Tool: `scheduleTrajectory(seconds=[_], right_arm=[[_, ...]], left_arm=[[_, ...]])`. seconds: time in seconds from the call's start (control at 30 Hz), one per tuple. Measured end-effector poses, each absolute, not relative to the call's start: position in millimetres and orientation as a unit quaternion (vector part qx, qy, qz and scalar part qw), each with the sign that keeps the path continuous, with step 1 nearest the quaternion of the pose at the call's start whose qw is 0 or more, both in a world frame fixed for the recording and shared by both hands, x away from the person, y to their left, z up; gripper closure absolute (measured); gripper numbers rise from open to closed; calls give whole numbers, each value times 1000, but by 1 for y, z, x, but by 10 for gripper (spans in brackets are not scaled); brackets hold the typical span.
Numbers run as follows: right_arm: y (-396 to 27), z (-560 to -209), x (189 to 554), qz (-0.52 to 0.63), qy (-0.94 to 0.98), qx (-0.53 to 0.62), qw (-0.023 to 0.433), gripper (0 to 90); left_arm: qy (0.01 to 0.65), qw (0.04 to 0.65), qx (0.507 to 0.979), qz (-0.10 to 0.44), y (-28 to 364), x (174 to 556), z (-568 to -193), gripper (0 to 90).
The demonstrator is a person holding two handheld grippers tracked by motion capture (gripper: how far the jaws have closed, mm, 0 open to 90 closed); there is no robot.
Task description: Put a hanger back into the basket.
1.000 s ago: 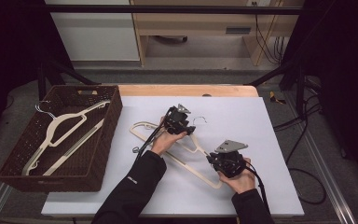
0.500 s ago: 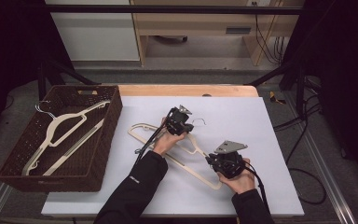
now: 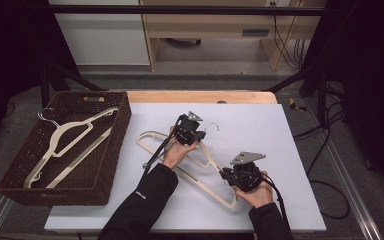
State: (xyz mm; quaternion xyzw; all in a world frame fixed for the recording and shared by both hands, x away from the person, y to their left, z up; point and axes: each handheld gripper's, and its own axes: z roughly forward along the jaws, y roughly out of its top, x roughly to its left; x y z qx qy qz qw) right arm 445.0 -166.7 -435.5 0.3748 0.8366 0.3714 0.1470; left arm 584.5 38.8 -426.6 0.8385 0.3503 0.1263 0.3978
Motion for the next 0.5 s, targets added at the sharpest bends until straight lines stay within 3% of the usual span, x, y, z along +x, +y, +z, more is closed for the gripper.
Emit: scheduleTrajectory(seconds=[0.37, 0.5], right_arm=[[-165, -444, 448, 372, 834, 390, 118, 795], [-165, -440, 447, 391, 825, 394, 105, 725]], left_arm=[[345, 422, 826, 145, 51, 566, -413, 887], [340, 422, 826, 154, 53, 559, -410, 887]])
